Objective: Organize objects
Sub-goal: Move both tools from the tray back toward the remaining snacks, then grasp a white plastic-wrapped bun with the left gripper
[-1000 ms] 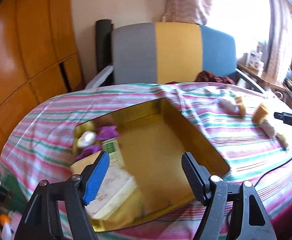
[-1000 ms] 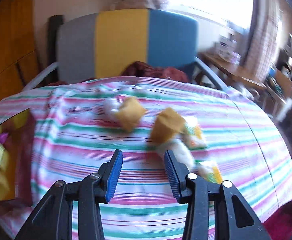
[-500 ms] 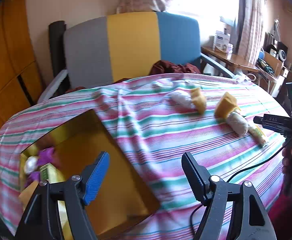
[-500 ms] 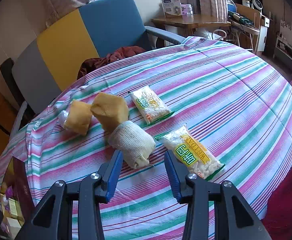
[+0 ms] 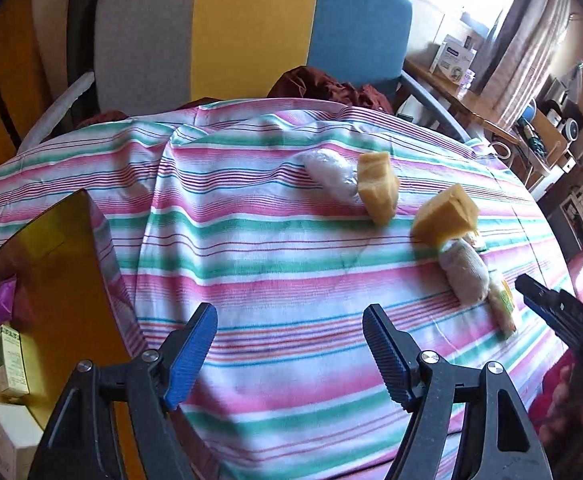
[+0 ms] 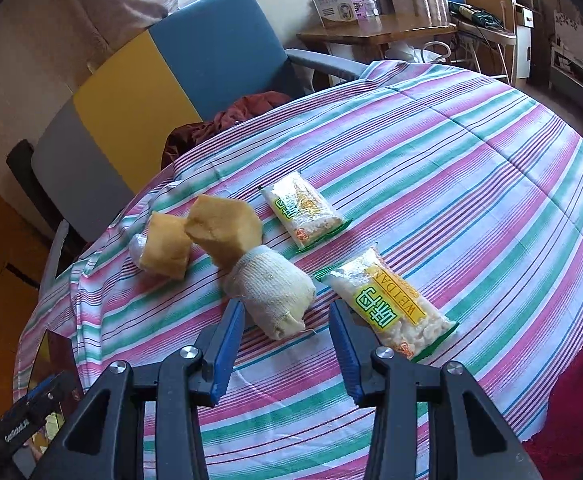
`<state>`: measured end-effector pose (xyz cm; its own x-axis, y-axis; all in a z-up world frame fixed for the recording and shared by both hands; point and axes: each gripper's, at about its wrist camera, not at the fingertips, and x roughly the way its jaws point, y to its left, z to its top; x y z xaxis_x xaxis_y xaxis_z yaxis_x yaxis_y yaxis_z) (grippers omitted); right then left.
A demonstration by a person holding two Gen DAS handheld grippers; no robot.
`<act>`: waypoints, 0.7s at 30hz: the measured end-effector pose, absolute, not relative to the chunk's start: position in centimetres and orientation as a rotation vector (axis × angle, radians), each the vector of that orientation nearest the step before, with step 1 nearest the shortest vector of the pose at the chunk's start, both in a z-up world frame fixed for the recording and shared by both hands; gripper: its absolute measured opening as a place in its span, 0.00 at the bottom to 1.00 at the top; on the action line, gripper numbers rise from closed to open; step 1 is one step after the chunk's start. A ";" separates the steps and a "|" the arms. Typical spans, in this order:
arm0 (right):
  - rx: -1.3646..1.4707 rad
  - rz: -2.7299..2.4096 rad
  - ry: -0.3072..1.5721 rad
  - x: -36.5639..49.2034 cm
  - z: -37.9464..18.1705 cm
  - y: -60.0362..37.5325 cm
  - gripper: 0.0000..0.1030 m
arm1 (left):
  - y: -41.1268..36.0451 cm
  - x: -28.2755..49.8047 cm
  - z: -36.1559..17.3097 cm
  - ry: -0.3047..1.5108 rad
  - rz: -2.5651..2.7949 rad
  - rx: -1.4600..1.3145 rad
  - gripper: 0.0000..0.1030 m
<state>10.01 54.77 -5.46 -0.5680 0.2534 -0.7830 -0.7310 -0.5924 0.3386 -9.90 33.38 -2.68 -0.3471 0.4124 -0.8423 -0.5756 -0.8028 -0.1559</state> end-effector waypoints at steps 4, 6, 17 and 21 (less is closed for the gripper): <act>-0.951 2.202 0.894 9.7 -5.4 54.4 0.43 | 35.0 -11.1 -2.9 0.229 2.184 -1.256 0.72; -0.954 2.217 0.890 9.5 -5.3 54.2 0.43 | 35.9 -12.2 -3.1 0.211 2.185 -1.265 0.69; -1.006 2.264 0.882 8.7 -5.5 53.5 0.44 | 41.0 -17.2 -4.8 0.131 2.177 -1.310 0.45; -1.023 2.276 0.889 8.5 -5.6 53.3 0.44 | 42.7 -19.2 -6.0 0.048 2.162 -1.368 0.45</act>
